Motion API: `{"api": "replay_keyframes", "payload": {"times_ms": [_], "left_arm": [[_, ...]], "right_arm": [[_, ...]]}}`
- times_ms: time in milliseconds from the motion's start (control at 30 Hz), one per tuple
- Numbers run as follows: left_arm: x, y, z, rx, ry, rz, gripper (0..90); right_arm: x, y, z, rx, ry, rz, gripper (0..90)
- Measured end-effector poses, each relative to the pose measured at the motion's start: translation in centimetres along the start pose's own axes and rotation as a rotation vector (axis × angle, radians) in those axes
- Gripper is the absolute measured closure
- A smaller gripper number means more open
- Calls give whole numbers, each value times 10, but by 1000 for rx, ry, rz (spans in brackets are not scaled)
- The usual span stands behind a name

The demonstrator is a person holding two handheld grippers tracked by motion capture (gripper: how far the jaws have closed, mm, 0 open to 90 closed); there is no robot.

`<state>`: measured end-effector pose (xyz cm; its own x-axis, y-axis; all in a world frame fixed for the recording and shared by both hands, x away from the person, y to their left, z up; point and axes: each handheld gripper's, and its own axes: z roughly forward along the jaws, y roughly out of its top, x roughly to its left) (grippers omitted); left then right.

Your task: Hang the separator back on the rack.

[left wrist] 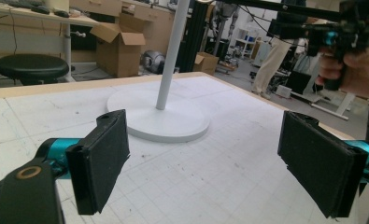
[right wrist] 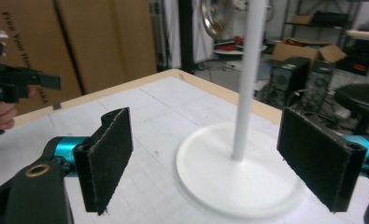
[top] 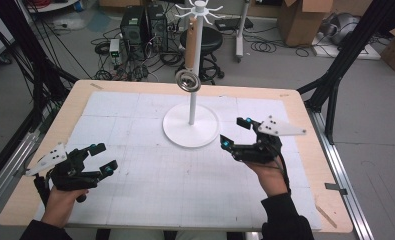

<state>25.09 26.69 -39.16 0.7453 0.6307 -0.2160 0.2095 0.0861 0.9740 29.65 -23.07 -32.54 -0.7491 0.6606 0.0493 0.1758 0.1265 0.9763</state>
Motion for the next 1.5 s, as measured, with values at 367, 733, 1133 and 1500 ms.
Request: {"api": "replay_keyframes", "payload": {"times_ms": [367, 733, 1133, 1500], "left_arm": [[1, 1, -2, -24, 11, -5, 172], [0, 3, -7, -42, 12, 4, 173], [-1, 1, -5, -34, 2, 5, 174], [0, 0, -3, -29, 10, -5, 174]], "right_arm": [[8, -41, -51, 27, -127, -13, 165], [22, -62, -92, -3, -208, 16, 164], [17, -66, -92, 5, -225, 24, 164], [14, -66, -95, -5, -232, 37, 164]]}}
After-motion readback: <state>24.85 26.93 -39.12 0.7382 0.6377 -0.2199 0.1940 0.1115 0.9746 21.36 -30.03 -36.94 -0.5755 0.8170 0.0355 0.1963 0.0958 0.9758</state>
